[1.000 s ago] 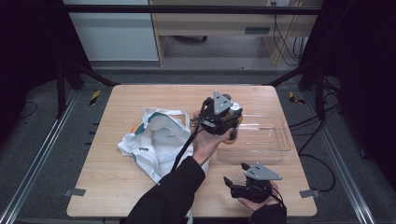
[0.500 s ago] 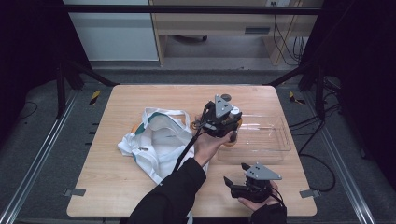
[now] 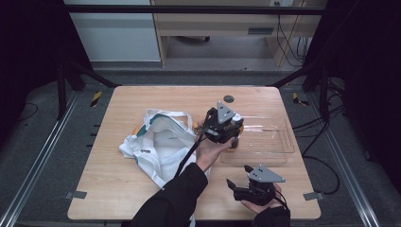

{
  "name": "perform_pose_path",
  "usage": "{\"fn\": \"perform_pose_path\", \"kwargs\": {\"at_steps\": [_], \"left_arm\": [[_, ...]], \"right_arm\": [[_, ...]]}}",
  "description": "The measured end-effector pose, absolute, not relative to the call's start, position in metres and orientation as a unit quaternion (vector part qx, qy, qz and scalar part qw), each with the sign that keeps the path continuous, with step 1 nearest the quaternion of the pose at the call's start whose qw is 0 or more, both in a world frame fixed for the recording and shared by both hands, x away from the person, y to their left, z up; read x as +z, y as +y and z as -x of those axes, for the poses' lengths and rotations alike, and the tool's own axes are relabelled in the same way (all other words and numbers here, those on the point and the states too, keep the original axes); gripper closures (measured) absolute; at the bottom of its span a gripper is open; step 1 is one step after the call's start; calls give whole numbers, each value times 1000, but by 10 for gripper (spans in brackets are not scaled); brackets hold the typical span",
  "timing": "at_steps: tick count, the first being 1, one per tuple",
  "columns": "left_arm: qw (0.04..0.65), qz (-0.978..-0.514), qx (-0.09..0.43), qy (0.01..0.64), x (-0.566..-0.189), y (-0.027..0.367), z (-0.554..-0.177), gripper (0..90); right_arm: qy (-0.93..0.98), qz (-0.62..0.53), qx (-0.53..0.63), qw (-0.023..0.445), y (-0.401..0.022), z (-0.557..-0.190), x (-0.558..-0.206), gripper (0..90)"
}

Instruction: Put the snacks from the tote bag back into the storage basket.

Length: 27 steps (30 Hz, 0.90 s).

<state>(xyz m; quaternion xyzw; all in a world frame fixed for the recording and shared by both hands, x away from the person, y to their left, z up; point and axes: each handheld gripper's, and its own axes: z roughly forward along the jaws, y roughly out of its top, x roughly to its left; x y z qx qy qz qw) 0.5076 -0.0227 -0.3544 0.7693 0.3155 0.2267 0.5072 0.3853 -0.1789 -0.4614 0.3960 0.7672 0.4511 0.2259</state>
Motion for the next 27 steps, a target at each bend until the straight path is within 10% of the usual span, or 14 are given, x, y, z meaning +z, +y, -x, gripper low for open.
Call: {"fn": "perform_pose_path", "kwargs": {"at_steps": [27], "left_arm": [[490,-780,219,321,-380,-20,-506,589]], "right_arm": [[767,-397,450,226,-179,-386,-462,195]]}}
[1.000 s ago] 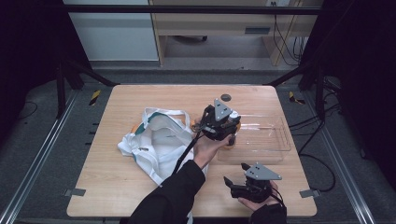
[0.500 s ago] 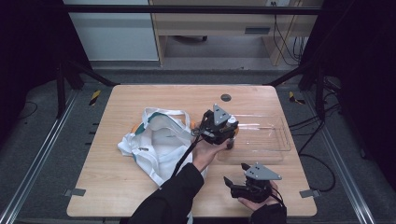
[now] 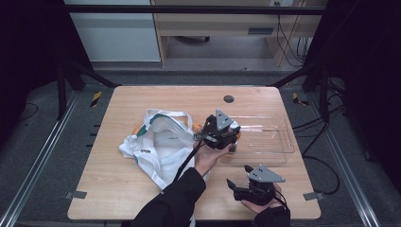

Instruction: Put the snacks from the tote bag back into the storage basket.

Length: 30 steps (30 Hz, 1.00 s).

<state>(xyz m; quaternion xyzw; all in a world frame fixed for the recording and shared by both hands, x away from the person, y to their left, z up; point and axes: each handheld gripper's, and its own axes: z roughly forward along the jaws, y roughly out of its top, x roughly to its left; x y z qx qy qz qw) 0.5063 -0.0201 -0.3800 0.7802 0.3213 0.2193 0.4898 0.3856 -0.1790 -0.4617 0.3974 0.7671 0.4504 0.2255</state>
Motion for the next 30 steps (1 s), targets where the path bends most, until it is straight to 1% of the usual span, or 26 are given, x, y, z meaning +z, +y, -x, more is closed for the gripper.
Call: {"fn": "perform_pose_path", "kwargs": {"at_steps": [18,22,23,24,26,30], "left_arm": [[489,-784,218,315,-391,-22,-505,588],[490,-787,217,306,-391,-20,-505,573],[488,-788,225,300,-392,-18,-504,510],[488,-788,225,300,-392,-18,-504,484],[496,-791,210,291,-392,-12,-504,450],[501,-792,206,282,-389,-3,-501,385]], "right_arm": [[767,-399,449,225,-179,-386,-462,194],[767,-399,449,225,-179,-386,-462,193],[767,-399,448,225,-179,-386,-462,193],[767,-399,448,225,-179,-386,-462,193],[767,-399,448,226,-179,-386,-462,193],[767,-399,447,227,-180,-387,-462,192]]}}
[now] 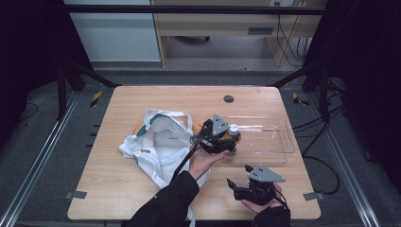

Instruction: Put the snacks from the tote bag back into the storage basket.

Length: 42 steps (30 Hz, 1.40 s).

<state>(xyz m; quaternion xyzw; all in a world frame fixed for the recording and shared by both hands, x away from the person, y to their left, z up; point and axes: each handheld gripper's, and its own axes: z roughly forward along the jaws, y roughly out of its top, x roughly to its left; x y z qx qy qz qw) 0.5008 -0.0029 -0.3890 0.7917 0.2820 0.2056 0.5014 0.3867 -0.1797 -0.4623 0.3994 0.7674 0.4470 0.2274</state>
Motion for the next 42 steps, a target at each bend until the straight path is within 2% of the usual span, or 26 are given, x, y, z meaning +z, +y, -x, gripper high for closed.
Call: {"fn": "perform_pose_path", "kwargs": {"at_steps": [13,31,42], "left_arm": [[508,-790,195,282,-379,59,-486,252],[470,-802,214,300,-408,137,-461,209],[455,-802,223,316,-429,170,-443,202]], "right_arm": [[767,-406,440,230,-180,-388,-463,192],[768,-409,433,237,-181,-390,-464,189],[765,-414,431,239,-182,-391,-464,185]]}}
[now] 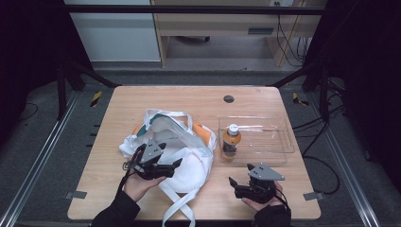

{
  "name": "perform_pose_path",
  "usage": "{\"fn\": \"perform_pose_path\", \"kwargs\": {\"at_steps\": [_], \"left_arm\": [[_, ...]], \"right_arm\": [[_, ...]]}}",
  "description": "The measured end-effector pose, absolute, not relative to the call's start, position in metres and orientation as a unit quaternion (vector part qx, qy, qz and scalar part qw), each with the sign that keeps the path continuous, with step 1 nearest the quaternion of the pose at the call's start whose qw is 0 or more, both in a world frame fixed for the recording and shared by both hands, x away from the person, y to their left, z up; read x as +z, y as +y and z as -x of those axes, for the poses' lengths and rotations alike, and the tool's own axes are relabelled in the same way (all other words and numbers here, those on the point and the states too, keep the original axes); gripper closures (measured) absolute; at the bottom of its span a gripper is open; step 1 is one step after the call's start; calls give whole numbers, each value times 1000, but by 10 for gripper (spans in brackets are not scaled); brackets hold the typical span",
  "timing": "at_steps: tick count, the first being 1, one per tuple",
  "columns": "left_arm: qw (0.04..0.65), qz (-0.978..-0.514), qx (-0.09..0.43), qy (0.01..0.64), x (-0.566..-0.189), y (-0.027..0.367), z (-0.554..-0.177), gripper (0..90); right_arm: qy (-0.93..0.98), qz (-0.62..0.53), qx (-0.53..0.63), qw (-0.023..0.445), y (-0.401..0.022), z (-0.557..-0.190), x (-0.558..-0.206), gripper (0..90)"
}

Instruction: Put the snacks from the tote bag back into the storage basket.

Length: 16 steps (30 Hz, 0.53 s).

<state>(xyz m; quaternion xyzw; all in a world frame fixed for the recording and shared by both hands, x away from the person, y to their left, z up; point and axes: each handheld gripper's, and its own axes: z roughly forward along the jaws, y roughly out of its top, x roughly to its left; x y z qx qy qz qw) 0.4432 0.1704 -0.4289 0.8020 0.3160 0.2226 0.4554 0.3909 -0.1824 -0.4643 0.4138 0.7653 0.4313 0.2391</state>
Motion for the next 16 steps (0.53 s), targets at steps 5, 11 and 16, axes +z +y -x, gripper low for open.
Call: {"fn": "perform_pose_path", "kwargs": {"at_steps": [5,11,16], "left_arm": [[452,-802,223,322,-435,181,-438,199],[442,-805,227,325,-440,189,-434,194],[436,-807,228,327,-443,194,-432,194]], "right_arm": [[765,-415,431,238,-183,-391,-464,182],[764,-416,430,240,-184,-391,-464,180],[765,-416,428,241,-184,-392,-465,182]]}}
